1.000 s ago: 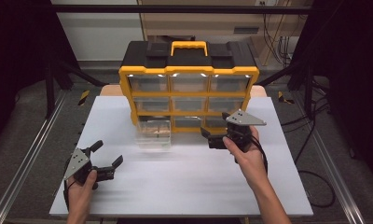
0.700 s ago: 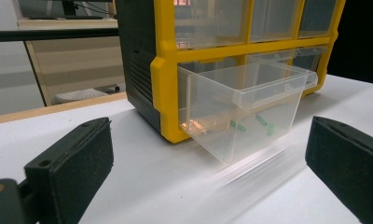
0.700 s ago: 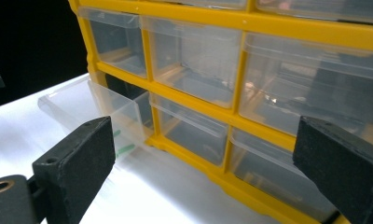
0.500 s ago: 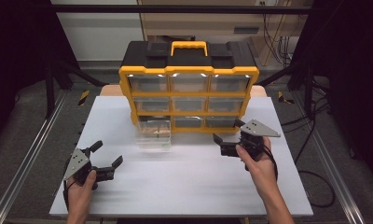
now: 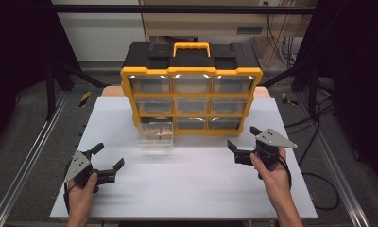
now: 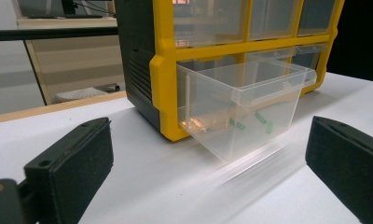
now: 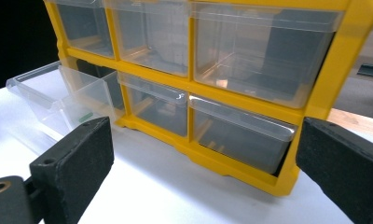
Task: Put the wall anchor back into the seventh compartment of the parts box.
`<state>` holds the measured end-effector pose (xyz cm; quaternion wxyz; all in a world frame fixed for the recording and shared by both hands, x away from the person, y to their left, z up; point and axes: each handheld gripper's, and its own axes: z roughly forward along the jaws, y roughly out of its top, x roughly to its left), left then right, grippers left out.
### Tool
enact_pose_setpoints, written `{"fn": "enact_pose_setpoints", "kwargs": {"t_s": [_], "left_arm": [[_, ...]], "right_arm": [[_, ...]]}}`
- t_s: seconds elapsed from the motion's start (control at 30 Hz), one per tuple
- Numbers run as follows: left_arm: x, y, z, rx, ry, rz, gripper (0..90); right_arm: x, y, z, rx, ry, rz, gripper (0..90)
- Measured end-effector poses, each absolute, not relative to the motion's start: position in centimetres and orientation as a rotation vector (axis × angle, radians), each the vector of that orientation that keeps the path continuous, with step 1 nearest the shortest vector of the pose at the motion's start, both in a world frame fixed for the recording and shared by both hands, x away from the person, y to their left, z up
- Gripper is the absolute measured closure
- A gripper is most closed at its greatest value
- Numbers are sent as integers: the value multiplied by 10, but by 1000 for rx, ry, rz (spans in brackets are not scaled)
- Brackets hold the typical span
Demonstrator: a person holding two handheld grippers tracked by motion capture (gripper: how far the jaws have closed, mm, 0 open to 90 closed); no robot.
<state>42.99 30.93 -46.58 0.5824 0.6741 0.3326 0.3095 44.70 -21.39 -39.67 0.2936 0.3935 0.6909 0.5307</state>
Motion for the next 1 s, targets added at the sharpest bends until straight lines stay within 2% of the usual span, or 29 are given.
{"fn": "enact_pose_setpoints", "kwargs": {"t_s": [1.0], "left_arm": [[427, 306, -466, 1589, 773, 715, 7]], "right_arm": [[420, -250, -427, 1103, 1773, 1425, 48]]}}
